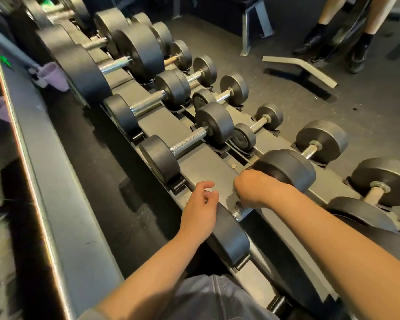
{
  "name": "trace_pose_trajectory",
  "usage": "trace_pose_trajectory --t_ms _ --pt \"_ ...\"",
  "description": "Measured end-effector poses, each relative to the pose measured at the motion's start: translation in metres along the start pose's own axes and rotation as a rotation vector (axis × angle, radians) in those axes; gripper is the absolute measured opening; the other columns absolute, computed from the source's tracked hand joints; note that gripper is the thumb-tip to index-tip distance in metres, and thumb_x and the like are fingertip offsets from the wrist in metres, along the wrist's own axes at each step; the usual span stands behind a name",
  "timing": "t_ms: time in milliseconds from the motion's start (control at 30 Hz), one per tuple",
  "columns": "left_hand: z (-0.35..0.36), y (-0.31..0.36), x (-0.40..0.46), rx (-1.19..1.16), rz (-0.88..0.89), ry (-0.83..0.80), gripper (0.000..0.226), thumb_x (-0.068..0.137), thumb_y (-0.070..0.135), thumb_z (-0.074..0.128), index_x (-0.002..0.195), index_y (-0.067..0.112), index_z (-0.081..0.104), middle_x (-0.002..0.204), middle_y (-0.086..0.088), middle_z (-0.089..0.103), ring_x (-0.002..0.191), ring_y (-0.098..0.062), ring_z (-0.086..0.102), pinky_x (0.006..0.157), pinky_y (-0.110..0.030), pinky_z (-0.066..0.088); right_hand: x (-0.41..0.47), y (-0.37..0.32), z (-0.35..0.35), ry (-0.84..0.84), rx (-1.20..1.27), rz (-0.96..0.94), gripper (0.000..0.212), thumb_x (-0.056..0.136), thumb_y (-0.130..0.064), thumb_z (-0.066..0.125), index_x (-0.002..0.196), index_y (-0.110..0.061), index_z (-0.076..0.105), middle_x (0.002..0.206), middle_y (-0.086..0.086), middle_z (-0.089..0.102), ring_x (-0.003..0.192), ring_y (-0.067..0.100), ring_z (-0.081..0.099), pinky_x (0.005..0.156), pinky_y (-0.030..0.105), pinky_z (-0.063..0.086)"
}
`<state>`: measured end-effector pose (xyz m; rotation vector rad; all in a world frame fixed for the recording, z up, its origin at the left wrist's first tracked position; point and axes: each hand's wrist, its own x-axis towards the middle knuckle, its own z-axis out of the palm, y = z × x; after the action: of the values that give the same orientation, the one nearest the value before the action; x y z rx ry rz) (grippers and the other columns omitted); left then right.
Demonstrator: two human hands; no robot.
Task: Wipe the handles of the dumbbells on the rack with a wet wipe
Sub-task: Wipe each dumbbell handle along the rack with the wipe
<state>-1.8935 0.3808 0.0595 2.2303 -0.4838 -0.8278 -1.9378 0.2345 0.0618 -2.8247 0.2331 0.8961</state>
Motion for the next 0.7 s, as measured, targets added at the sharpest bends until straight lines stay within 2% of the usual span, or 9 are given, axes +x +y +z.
trace_pose_trajectory --t_ms 133,233,333,433,533,633,700 --pt "0.004 0.002 -0.002 -0.046 -0.052 0.048 0.020 0.101 0.028 0.043 0.119 0.031 0.050 0.095 0.011 0.056 0.095 -0.009 0.053 0.078 -0.026 0.040 -0.003 0.001 0.003 0.029 -0.039 -0.100 0.023 0.089 -0.021 0.060 0.105 -0.006 0.065 0.101 0.011 0.067 0.086 0.025 0.060 0.072 0.030 0.047" --pt "0.005 0.003 -0.004 -0.048 -0.053 0.063 0.019 0.101 0.028 0.042 0.117 0.031 0.052 0.101 0.011 0.057 0.099 -0.009 0.053 0.086 -0.030 0.041 -0.001 0.015 0.002 0.054 -0.193 -0.070 0.027 0.094 -0.015 0.053 0.120 -0.006 0.057 0.119 0.013 0.059 0.107 0.027 0.053 0.082 0.030 0.044" --pt "0.006 0.003 -0.005 -0.049 -0.039 0.080 0.017 0.101 0.027 0.041 0.114 0.031 0.051 0.097 0.014 0.056 0.095 -0.007 0.053 0.082 -0.029 0.042 -0.006 0.023 0.001 0.088 -0.296 -0.001 0.033 0.097 -0.011 0.049 0.129 -0.006 0.049 0.128 0.012 0.051 0.119 0.028 0.044 0.089 0.029 0.042" --pt "0.005 0.003 -0.006 -0.050 -0.025 0.089 0.017 0.102 0.024 0.039 0.112 0.030 0.051 0.094 0.003 0.059 0.088 -0.010 0.053 0.076 -0.022 0.041 -0.016 0.017 0.005 0.140 -0.296 0.004 0.031 0.095 -0.011 0.050 0.127 -0.006 0.050 0.125 0.012 0.055 0.116 0.026 0.052 0.090 0.030 0.042" --pt "0.003 0.001 -0.006 -0.067 -0.022 0.076 0.018 0.102 0.023 0.039 0.112 0.030 0.052 0.097 -0.001 0.060 0.091 -0.011 0.054 0.076 -0.020 0.040 -0.020 0.007 0.015 0.257 -0.097 0.045 0.025 0.092 -0.010 0.052 0.117 -0.008 0.056 0.116 0.012 0.061 0.104 0.025 0.059 0.086 0.031 0.047" --pt "0.003 0.001 -0.005 -0.086 -0.025 0.064 0.017 0.102 0.023 0.040 0.109 0.031 0.053 0.097 0.000 0.060 0.088 -0.006 0.052 0.075 -0.020 0.040 -0.021 -0.003 0.028 0.318 0.323 0.087 0.020 0.090 -0.009 0.053 0.108 -0.013 0.062 0.108 0.008 0.064 0.100 0.025 0.060 0.085 0.033 0.049" --pt "0.004 0.000 -0.004 -0.098 -0.028 0.073 0.017 0.101 0.023 0.041 0.107 0.032 0.054 0.096 0.000 0.061 0.087 -0.006 0.053 0.075 -0.021 0.041 -0.024 -0.007 0.033 0.328 0.577 0.062 0.024 0.091 -0.009 0.051 0.110 -0.017 0.064 0.108 0.004 0.065 0.101 0.022 0.060 0.089 0.033 0.049"
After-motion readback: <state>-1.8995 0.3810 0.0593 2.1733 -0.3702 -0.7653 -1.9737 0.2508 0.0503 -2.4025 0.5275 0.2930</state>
